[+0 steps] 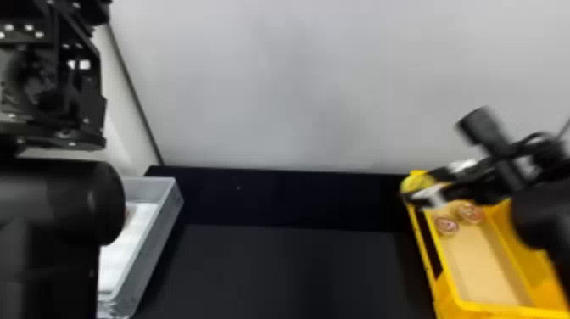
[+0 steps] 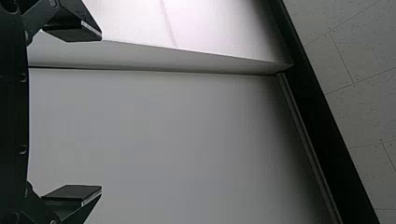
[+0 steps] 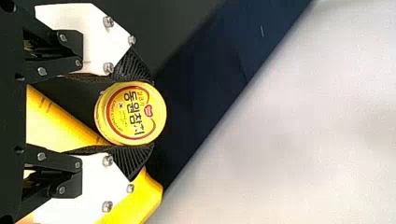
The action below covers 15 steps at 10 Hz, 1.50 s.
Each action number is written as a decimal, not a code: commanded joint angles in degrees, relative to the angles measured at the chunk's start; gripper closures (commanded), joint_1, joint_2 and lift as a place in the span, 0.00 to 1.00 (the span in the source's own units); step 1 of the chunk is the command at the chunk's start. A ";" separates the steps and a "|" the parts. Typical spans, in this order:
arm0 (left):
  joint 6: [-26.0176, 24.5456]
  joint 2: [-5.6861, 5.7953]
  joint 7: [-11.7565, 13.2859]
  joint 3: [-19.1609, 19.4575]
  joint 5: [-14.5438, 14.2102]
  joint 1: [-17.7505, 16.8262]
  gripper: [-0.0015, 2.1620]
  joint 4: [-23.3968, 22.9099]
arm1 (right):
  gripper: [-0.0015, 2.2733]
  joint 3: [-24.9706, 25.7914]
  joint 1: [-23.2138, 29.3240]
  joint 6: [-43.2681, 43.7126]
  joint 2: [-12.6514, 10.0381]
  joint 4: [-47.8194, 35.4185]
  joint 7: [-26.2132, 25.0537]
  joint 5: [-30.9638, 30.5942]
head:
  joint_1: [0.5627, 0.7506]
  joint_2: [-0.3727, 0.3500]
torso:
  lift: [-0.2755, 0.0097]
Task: Pick up the round yellow can and place it in the yellow rectangular box
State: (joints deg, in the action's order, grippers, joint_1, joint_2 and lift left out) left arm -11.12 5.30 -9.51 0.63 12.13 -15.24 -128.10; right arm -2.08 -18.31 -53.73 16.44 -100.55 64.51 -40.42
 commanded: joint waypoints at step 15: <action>0.66 0.77 0.63 -2.48 -0.27 -2.95 0.06 2.16 | 0.29 21.41 -4.72 12.40 6.15 48.34 -27.14 30.31 | 0.53 0.59 | 0.93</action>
State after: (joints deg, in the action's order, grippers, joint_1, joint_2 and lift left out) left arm -10.62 6.19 -8.89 -1.74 11.97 -18.17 -126.13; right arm 20.43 -22.39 -41.67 22.62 -55.60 38.72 -12.64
